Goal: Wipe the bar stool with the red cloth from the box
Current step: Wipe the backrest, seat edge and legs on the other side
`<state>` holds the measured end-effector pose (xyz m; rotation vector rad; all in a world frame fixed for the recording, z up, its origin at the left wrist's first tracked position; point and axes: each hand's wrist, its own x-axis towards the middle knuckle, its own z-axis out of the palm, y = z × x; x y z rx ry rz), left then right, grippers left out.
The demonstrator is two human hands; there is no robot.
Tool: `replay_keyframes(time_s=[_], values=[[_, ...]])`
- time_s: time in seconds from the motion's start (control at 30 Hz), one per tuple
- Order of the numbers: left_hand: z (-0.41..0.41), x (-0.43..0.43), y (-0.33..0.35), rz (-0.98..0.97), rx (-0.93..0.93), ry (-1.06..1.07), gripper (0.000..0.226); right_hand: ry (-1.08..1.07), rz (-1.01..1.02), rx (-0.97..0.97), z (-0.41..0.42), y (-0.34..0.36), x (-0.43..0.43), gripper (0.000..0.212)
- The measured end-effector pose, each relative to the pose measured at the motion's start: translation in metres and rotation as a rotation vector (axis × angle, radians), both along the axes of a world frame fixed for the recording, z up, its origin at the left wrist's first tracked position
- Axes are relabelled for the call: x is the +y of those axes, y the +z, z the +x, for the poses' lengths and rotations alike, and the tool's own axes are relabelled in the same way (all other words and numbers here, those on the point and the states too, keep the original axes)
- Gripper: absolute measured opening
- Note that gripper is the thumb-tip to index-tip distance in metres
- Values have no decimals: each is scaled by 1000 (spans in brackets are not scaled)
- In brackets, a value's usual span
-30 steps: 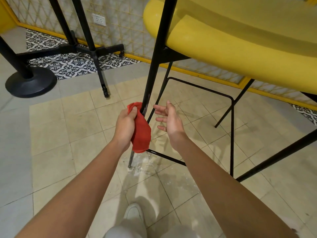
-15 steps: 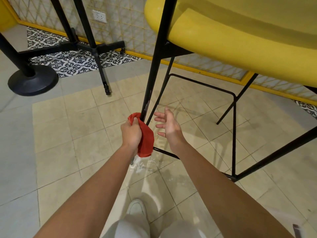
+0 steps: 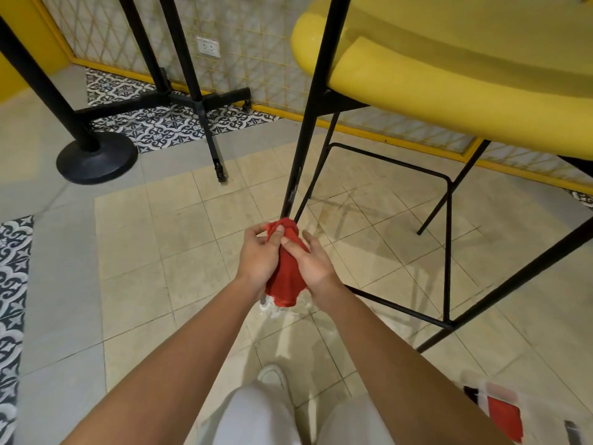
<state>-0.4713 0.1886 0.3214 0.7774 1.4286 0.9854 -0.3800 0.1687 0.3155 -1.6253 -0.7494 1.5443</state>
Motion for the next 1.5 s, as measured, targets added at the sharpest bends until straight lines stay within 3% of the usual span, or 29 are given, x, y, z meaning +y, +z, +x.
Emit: replay_keyframes(time_s=[0.03, 0.2, 0.3, 0.47, 0.67, 0.9, 1.17, 1.33, 1.5], values=[[-1, 0, 3, 0, 6, -30, 29, -31, 0, 59, 2, -1, -1, 72], [-2, 6, 20, 52, 91, -97, 39, -119, 120, 155, 11, 8, 0, 47], [-6, 17, 28, 105, 164, -60, 43, -224, 233, 69, 8, 20, 7, 47], [-16, 36, 33, 127, 217, -1, 22, -540, 407, -139, -2, 46, 29, 48], [-15, 55, 40, 135, 179, -47, 28, -450, 642, -386, -31, 64, 47, 41], [-17, 64, 39, 115, 147, -69, 37, -295, 367, -308, -32, 23, 38, 31], [-7, 69, 41, 136, 125, -88, 33, -475, 556, -151, -36, 46, 49, 9], [-9, 65, 34, 110, 143, -104, 34, -278, 385, -128, -22, 23, 47, 13], [-14, 66, 26, 76, 147, -80, 36, -375, 396, 30, -9, 34, 55, 32]])
